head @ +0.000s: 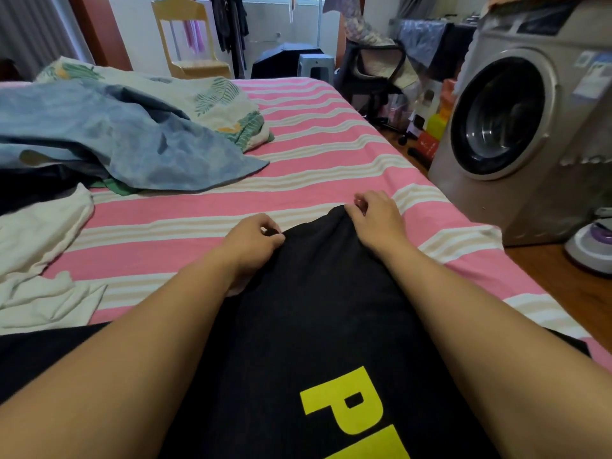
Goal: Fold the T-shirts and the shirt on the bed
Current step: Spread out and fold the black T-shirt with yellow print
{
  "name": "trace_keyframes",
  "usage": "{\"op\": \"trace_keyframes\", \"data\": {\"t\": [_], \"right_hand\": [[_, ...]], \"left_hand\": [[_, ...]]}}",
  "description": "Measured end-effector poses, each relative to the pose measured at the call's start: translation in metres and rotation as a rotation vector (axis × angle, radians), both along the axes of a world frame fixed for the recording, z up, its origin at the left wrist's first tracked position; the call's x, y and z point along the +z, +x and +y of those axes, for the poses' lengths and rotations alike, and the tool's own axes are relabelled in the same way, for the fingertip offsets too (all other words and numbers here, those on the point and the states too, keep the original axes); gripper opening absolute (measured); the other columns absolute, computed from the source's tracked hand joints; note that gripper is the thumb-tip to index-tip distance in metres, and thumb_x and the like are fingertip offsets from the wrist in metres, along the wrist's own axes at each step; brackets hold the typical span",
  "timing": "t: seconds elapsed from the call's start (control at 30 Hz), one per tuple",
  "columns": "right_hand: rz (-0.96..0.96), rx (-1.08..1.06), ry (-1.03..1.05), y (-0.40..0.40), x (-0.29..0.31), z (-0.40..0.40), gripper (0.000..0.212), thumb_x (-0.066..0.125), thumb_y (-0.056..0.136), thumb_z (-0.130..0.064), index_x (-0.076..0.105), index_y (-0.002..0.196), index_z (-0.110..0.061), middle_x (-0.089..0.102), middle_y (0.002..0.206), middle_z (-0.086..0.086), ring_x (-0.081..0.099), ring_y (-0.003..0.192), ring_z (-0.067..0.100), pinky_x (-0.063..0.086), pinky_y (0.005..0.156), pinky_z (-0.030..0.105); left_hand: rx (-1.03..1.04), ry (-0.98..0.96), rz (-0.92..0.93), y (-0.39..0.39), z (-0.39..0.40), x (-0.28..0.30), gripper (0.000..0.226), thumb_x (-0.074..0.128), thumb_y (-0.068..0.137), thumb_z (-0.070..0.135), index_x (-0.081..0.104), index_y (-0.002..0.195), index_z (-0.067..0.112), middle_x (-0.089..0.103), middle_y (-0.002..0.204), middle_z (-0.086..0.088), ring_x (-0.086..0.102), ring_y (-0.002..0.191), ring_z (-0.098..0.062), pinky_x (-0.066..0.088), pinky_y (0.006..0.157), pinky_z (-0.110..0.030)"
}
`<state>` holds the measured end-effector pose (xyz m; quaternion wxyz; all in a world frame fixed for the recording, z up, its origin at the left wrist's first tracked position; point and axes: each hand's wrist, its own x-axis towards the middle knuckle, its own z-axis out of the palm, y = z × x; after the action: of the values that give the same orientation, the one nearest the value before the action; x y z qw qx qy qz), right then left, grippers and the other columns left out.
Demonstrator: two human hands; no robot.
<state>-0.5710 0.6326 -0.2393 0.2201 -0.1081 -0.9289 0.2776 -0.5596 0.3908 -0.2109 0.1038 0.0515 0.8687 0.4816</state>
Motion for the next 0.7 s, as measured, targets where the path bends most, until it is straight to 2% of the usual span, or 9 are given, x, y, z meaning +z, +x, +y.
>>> {"op": "trace_keyframes", "data": {"t": [0.07, 0.13, 0.17, 0.23, 0.3, 0.4, 0.5, 0.57, 0.7], "right_hand": [[-0.067, 0.010, -0.110, 0.001, 0.005, 0.000, 0.049, 0.056, 0.098, -0.046, 0.061, 0.133, -0.012, 0.059, 0.129, 0.005, 0.055, 0.119, 0.025, 0.041, 0.097, 0.030], [-0.151, 0.044, -0.363, 0.002, 0.016, 0.002, 0.050, 0.063, 0.094, -0.046, 0.063, 0.133, -0.013, 0.063, 0.131, 0.001, 0.059, 0.121, 0.022, 0.043, 0.096, 0.028], [-0.196, 0.067, -0.494, 0.002, 0.021, 0.005, 0.044, 0.068, 0.092, -0.042, 0.067, 0.125, -0.014, 0.068, 0.124, 0.001, 0.062, 0.116, 0.020, 0.047, 0.092, 0.028], [-0.330, 0.110, -0.570, 0.002, 0.031, 0.012, 0.028, 0.077, 0.087, -0.031, 0.071, 0.105, -0.011, 0.072, 0.106, 0.005, 0.066, 0.096, 0.019, 0.050, 0.081, 0.030], [-0.468, 0.139, -0.598, -0.001, 0.036, 0.014, 0.025, 0.080, 0.081, -0.028, 0.068, 0.095, -0.011, 0.068, 0.097, 0.013, 0.064, 0.088, 0.024, 0.051, 0.083, 0.036], [-0.585, 0.143, -0.640, -0.007, 0.043, 0.008, 0.036, 0.074, 0.083, -0.033, 0.064, 0.105, -0.006, 0.070, 0.111, 0.019, 0.068, 0.104, 0.033, 0.052, 0.099, 0.051], [-0.625, 0.152, -0.575, -0.012, 0.055, 0.001, 0.030, 0.059, 0.101, -0.034, 0.060, 0.116, -0.009, 0.066, 0.114, 0.015, 0.063, 0.101, 0.029, 0.053, 0.097, 0.050], [-0.639, 0.155, -0.563, -0.019, 0.057, 0.001, 0.023, 0.057, 0.102, -0.034, 0.059, 0.104, -0.012, 0.063, 0.109, 0.014, 0.059, 0.097, 0.027, 0.049, 0.101, 0.052], [-0.570, 0.077, -0.433, -0.028, 0.048, -0.010, 0.021, 0.060, 0.100, -0.032, 0.053, 0.086, -0.019, 0.060, 0.098, 0.009, 0.057, 0.084, 0.024, 0.052, 0.078, 0.038]], "left_hand": [[0.093, 0.079, 0.009, 0.000, -0.004, -0.005, 0.012, 0.066, 0.098, 0.020, 0.063, 0.097, 0.008, 0.069, 0.089, -0.008, 0.061, 0.071, -0.018, 0.046, 0.057, -0.026], [0.128, 0.273, -0.045, 0.000, -0.010, -0.004, 0.017, 0.064, 0.100, 0.019, 0.057, 0.089, 0.009, 0.059, 0.074, -0.007, 0.055, 0.054, -0.011, 0.043, 0.045, -0.021], [0.144, 0.350, -0.069, 0.001, -0.013, -0.004, 0.020, 0.063, 0.101, 0.020, 0.053, 0.086, 0.011, 0.054, 0.068, -0.007, 0.050, 0.045, -0.008, 0.039, 0.040, -0.019], [0.166, 0.414, -0.075, 0.001, -0.017, -0.007, 0.023, 0.061, 0.102, 0.020, 0.049, 0.083, 0.013, 0.048, 0.062, -0.007, 0.044, 0.038, -0.007, 0.036, 0.037, -0.019], [0.183, 0.452, -0.059, -0.003, -0.020, -0.013, 0.023, 0.060, 0.102, 0.017, 0.048, 0.083, 0.014, 0.047, 0.062, -0.007, 0.043, 0.039, -0.008, 0.036, 0.038, -0.021], [0.266, 0.560, -0.025, -0.009, -0.024, -0.022, 0.025, 0.062, 0.100, 0.015, 0.048, 0.080, 0.016, 0.047, 0.065, -0.006, 0.044, 0.051, -0.016, 0.038, 0.047, -0.028], [0.333, 0.637, 0.029, -0.010, -0.026, -0.029, 0.028, 0.068, 0.095, 0.013, 0.052, 0.074, 0.021, 0.051, 0.069, -0.005, 0.046, 0.063, -0.021, 0.042, 0.058, -0.036], [0.290, 0.652, 0.026, -0.009, -0.025, -0.031, 0.022, 0.071, 0.092, 0.008, 0.056, 0.080, 0.019, 0.056, 0.074, -0.005, 0.051, 0.065, -0.021, 0.046, 0.063, -0.038], [0.194, 0.651, -0.020, -0.006, -0.023, -0.029, 0.023, 0.073, 0.089, -0.002, 0.062, 0.103, 0.012, 0.061, 0.099, -0.015, 0.064, 0.075, -0.023, 0.059, 0.067, -0.035]]}}
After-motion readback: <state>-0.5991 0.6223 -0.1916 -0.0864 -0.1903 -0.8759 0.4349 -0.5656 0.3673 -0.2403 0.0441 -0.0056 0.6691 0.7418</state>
